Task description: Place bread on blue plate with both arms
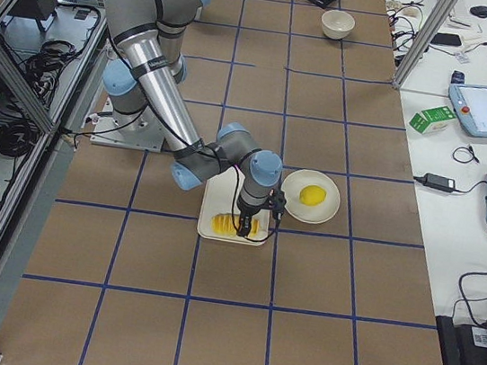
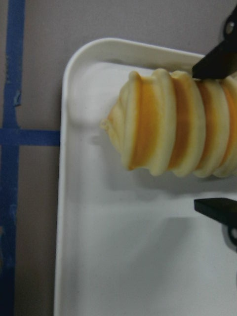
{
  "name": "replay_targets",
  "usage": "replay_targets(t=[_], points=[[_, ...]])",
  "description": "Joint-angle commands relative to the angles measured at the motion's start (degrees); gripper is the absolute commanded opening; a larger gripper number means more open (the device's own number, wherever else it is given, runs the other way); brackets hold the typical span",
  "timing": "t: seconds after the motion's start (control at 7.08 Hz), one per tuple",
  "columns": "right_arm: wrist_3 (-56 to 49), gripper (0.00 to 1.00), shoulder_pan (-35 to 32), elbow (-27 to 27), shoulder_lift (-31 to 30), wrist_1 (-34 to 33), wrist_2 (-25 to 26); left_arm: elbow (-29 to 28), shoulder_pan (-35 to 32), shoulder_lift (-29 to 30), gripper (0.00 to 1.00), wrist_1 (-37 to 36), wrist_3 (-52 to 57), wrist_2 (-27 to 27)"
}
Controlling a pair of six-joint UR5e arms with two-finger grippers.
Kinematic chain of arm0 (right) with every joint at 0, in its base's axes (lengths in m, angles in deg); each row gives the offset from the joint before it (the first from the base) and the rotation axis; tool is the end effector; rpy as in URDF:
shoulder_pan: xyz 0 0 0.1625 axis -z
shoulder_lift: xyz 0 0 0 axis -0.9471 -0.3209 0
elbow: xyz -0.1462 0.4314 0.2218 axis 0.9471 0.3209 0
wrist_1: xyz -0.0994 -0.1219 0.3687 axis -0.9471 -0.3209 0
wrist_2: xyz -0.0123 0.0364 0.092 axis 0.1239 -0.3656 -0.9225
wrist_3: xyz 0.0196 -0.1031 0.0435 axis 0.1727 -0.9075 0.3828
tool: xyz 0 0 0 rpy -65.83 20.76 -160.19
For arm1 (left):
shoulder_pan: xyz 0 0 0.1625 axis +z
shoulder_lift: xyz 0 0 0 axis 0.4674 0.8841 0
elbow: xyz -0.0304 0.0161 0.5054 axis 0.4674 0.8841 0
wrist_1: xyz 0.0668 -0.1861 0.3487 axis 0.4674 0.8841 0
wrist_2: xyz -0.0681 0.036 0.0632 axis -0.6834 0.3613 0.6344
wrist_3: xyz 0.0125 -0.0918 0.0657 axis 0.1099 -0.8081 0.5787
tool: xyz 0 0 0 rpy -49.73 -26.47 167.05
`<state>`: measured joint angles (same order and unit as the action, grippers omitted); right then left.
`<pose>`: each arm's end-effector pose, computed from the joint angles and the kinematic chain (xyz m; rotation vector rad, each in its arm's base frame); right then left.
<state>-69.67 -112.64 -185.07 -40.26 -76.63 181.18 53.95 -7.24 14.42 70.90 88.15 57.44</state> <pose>-0.3607 -0.4726 0.2592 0.0424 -3.0506 -0.1878 0.4098 -0.4129 0.5465 -0.9664 2.7287 0.2070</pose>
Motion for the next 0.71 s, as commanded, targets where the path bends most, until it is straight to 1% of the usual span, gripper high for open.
replay_targets(t=[0.0, 0.14, 0.28, 0.42, 0.57], points=[[-0.7, 0.00, 0.2, 0.1, 0.2, 0.2, 1.6, -3.9, -0.7, -5.1, 0.00, 13.4, 0.0, -12.6], [-0.7, 0.00, 0.2, 0.1, 0.1, 0.8, 1.5, -3.5, -5.1, -6.5, 0.00, 17.1, -0.3, -16.7], [-0.5, 0.00, 0.2, 0.4, -0.2, 1.2, 1.2, -1.8, -11.3, -8.0, 0.00, 17.6, -0.4, -17.0], [-0.1, 0.00, 0.2, 0.8, -0.8, 2.2, 1.2, -0.7, -17.1, -7.5, 0.00, 17.7, 0.7, -21.3], [0.3, 0.00, -0.3, 1.0, -3.3, 4.0, 0.6, 0.7, -27.6, -6.7, 0.00, 17.5, -0.2, -27.4]])
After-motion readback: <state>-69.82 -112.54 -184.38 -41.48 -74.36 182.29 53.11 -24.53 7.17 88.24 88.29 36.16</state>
